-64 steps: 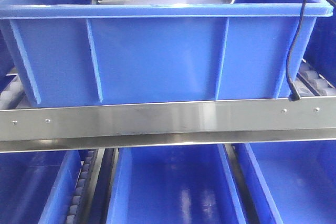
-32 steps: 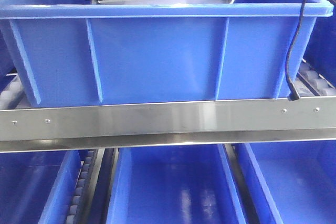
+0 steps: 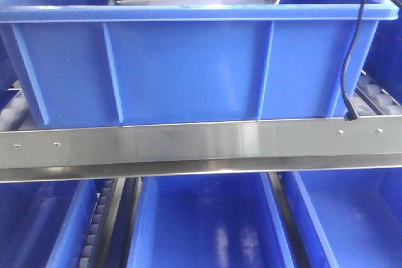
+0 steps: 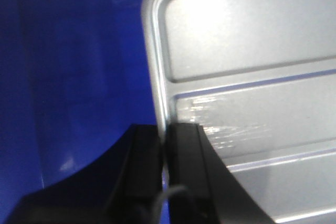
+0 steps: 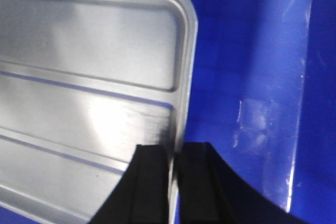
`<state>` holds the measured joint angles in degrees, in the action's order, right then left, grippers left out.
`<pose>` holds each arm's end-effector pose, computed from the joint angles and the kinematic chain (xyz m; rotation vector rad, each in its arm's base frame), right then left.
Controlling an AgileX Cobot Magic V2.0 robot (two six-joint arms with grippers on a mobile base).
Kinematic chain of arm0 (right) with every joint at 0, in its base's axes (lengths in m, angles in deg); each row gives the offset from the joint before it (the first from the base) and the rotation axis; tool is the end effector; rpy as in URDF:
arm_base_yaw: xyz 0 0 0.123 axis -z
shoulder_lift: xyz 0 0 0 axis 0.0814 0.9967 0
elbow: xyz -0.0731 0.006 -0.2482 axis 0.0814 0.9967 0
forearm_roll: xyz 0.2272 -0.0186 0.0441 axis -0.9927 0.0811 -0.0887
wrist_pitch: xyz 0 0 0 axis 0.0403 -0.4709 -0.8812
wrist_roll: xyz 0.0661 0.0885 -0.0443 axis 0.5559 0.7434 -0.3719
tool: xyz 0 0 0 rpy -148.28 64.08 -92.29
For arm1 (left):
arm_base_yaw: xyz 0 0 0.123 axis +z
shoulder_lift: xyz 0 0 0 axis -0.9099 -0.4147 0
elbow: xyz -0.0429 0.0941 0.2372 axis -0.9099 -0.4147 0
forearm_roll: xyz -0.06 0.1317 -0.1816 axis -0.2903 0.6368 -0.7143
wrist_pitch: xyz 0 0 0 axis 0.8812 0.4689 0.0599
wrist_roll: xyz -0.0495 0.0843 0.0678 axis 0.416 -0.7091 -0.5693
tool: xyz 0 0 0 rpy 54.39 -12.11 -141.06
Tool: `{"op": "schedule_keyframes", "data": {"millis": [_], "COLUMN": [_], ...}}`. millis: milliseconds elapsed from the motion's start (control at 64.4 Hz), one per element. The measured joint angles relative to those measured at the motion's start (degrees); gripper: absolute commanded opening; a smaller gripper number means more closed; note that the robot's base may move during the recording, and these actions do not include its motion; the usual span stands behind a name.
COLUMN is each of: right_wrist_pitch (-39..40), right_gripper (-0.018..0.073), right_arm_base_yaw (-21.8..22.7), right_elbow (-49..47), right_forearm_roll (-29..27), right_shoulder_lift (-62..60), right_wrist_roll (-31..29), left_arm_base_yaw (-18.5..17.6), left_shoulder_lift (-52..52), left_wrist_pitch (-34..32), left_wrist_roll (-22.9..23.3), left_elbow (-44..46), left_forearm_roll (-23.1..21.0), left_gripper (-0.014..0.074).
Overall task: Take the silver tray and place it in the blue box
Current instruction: 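Open both grippers to release the tray into the blue bin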
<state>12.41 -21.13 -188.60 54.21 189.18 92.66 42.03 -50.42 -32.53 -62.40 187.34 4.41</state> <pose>0.4023 0.1321 0.3136 -0.1500 2.3846 0.3628 0.3942 -0.1720 0.3028 0.3036 2.3621 -0.2801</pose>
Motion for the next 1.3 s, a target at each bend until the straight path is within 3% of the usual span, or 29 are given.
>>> {"op": "schedule_keyframes", "data": {"millis": [202, 373, 451, 777, 839, 901, 979, 1196, 1305], "right_wrist_pitch": [0.66, 1.32, 1.32, 1.46, 1.46, 1.46, 1.46, 2.30, 2.08], "right_gripper": [0.0297, 0.0398, 0.0442, 0.0428, 0.0358, 0.0197, 0.0038, 0.0057, 0.0057], "right_arm_base_yaw": [0.84, 2.12, 2.35, 4.75, 4.73, 4.73, 4.73, 4.73, 4.73], "right_elbow": [0.00, 0.00, 0.00, 0.00, 0.00, -0.09, -0.09, -0.09, -0.09], "right_forearm_roll": [-3.47, -7.09, -8.39, -8.23, -8.23, -8.23, -8.23, -8.49, -11.02], "right_shoulder_lift": [0.00, 0.00, 0.00, 0.00, 0.00, 0.00, 0.00, 0.10, 0.10], "right_wrist_roll": [-0.13, -0.35, -0.35, -0.35, -0.35, -0.35, -0.35, -0.42, -0.42], "left_arm_base_yaw": [1.13, 1.95, 2.18, 5.57, 5.77, 5.77, 5.77, 5.77, 5.77], "left_shoulder_lift": [0.00, 0.00, 0.00, 0.00, 0.00, 0.00, 0.00, 0.00, 0.00], "left_wrist_pitch": [0.12, 1.75, 1.75, 1.01, 0.95, 0.77, 0.23, -1.62, 1.34], "left_wrist_roll": [-0.07, -0.46, -0.46, -0.46, -0.46, -0.46, -0.46, -0.46, -0.46], "left_elbow": [0.00, 0.13, 0.13, 0.26, 0.26, 0.26, 0.26, 0.26, 0.26], "left_forearm_roll": [-1.27, -4.28, -5.34, -6.18, -6.36, -6.67, -7.06, -7.09, -7.09], "left_gripper": [0.0001, 0.0276, 0.0343, 0.0223, 0.0098, -0.0026, 0.0000, -0.0013, -0.0013]}}
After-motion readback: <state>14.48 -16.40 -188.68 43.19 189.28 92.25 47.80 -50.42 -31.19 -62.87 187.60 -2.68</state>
